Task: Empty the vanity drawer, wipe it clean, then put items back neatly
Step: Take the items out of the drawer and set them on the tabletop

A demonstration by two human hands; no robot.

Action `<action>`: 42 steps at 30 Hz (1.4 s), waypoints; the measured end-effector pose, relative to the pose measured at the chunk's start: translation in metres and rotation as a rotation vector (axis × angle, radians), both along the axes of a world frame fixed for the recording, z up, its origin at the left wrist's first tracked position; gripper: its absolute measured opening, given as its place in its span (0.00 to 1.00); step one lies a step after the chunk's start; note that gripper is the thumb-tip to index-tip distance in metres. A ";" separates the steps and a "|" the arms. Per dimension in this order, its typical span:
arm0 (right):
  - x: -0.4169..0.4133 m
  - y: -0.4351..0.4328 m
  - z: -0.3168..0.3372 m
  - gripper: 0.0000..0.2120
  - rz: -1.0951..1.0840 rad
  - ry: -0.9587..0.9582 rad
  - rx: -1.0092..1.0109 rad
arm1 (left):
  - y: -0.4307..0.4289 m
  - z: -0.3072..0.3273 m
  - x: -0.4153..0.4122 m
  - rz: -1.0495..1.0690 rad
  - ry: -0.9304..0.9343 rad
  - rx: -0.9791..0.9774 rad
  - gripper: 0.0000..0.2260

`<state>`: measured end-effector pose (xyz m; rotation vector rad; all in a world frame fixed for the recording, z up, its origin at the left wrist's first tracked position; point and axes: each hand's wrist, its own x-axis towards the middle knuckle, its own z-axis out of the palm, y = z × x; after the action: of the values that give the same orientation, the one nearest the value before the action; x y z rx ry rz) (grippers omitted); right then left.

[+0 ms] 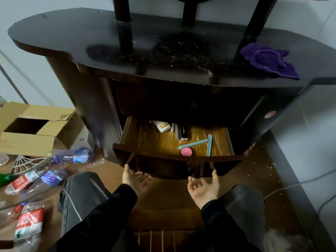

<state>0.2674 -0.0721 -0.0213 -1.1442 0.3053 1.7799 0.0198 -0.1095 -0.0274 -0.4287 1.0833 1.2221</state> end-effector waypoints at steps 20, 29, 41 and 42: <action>0.012 0.010 0.079 0.17 1.045 -2.042 1.271 | -0.003 0.079 -0.002 -0.902 2.341 0.723 0.15; 0.029 -0.040 0.076 0.12 1.011 -1.917 1.380 | -0.049 0.079 -0.002 -0.940 2.327 0.898 0.12; 0.045 -0.098 0.072 0.11 1.118 -1.782 1.322 | -0.109 0.071 0.009 -0.948 2.270 0.995 0.15; 0.045 -0.098 0.073 0.11 1.123 -1.776 1.321 | -0.109 0.071 0.010 -0.940 2.274 1.002 0.14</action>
<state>0.3127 -0.1704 0.0513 -1.3041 -2.4326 0.5355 0.0297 -0.2188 0.0434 2.5245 1.6608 0.7311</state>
